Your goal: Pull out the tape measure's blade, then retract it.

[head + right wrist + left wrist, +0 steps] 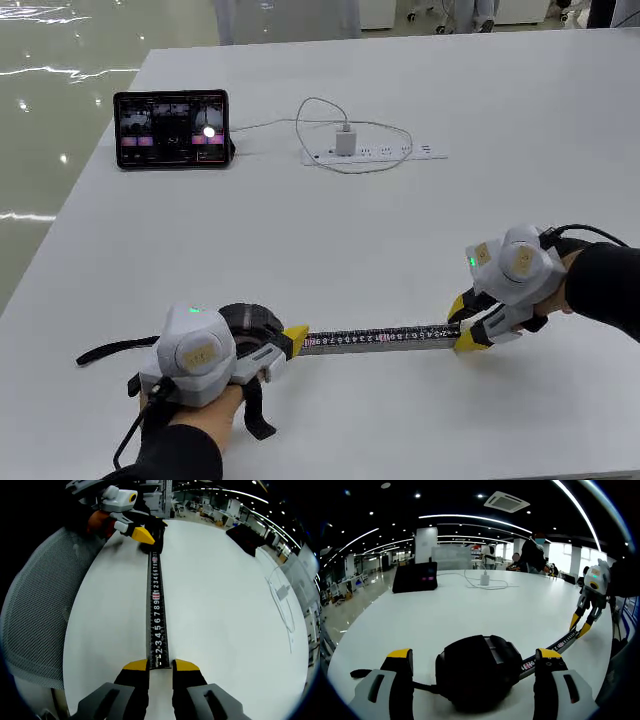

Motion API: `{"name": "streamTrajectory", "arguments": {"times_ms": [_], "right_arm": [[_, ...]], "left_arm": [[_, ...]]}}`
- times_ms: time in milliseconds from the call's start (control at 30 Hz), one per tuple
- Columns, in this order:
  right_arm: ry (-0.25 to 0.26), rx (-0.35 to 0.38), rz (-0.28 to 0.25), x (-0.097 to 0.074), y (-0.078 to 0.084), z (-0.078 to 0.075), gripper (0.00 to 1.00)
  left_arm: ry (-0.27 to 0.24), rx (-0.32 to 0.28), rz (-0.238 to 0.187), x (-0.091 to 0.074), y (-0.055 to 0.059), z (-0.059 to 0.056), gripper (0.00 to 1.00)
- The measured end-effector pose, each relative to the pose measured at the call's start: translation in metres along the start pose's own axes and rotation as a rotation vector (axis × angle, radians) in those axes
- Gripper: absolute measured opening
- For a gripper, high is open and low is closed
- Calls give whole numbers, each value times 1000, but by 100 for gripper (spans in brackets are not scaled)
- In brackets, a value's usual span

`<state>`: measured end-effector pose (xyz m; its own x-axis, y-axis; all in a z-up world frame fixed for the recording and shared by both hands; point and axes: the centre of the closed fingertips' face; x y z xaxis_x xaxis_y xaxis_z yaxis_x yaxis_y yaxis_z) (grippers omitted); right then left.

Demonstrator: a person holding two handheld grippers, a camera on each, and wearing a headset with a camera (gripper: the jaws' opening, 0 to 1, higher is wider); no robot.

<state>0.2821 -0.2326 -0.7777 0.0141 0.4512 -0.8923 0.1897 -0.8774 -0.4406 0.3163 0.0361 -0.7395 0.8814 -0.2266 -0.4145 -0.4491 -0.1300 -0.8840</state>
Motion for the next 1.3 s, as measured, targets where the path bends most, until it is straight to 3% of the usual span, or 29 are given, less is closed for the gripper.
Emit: {"name": "streamTrajectory", "arguments": {"times_ms": [300, 400, 500, 600, 733, 833, 967, 1100, 1300], "right_arm": [[0, -7, 20, 2, 2, -1, 12], [-2, 28, 41, 3, 1, -2, 12], [-3, -9, 61, 4, 2, -1, 12], [-3, 28, 71, 4, 2, -1, 11], [-14, 35, 85, 4, 2, -1, 10], [-12, 84, 84, 4, 2, -2, 10], [-17, 82, 90, 5, 2, -1, 10], [-19, 99, 105, 5, 2, -1, 10], [-28, 75, 154, 6, 1, -1, 11]], "left_arm": [[-3, -11, -3, 1, 1, 1, 99], [-8, -35, -7, 1, 0, 2, 98], [-19, -46, -4, 1, 0, 5, 97], [-19, -45, -7, 0, 0, 5, 95], [-21, -23, -15, 0, -2, 5, 88], [-25, -27, -15, -1, -3, 6, 81], [-18, -41, 17, -1, 4, 5, 78], [11, -31, 46, 0, 9, -4, 66], [2, -51, 58, -1, 10, 0, 64]]}}
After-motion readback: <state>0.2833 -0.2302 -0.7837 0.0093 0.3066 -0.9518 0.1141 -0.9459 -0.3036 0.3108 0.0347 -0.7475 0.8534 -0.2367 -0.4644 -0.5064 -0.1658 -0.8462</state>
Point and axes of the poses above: the centre of the closed fingertips' face, and the gripper's own axes: x roughly forward along the fingers, z roughly to its left, y roughly out of its underside, and after that the axes turned 11 degrees about -x, right-handed
